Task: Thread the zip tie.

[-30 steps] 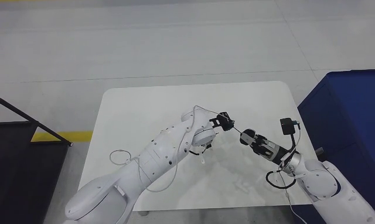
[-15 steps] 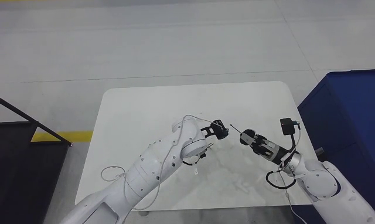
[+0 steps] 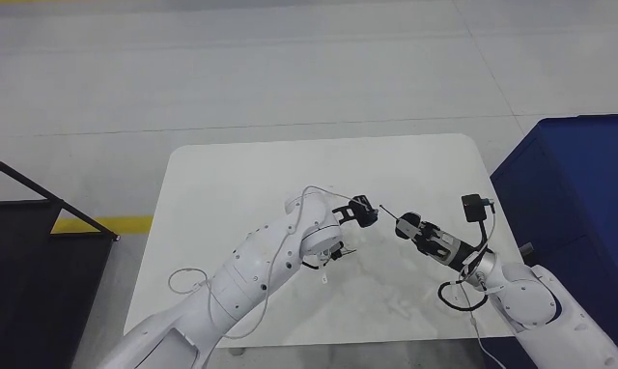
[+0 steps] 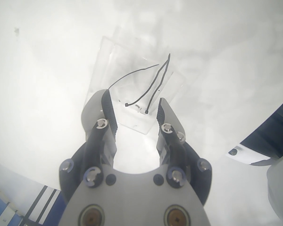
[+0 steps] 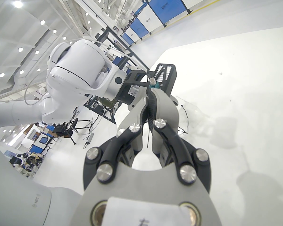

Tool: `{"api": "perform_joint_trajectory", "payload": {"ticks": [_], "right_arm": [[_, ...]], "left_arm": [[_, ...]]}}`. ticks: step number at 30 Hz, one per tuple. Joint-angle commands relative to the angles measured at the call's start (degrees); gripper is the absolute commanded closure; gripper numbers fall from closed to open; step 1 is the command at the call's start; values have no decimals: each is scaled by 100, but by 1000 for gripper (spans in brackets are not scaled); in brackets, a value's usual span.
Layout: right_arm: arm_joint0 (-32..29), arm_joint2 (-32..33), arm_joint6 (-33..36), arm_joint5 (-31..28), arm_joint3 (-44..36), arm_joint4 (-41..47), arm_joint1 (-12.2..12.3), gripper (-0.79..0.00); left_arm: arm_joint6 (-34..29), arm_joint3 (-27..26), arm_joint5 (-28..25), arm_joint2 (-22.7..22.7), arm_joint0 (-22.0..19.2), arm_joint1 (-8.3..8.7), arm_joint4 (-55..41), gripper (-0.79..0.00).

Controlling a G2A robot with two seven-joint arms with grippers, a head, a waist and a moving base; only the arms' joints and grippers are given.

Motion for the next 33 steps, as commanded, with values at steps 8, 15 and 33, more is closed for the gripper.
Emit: {"api": "perform_joint_trajectory", "payload": {"ticks": [8, 15, 33], "right_arm": [[0, 0, 0, 0, 0, 0, 0, 0], [0, 0, 0, 0, 0, 0, 0, 0], [0, 0, 0, 0, 0, 0, 0, 0]], "left_arm": [[187, 539, -92, 278, -115, -165, -111, -332], [267, 891, -139, 415, -274, -301, -215, -240], [199, 754, -167, 311, -269, -288, 28, -231]]}}
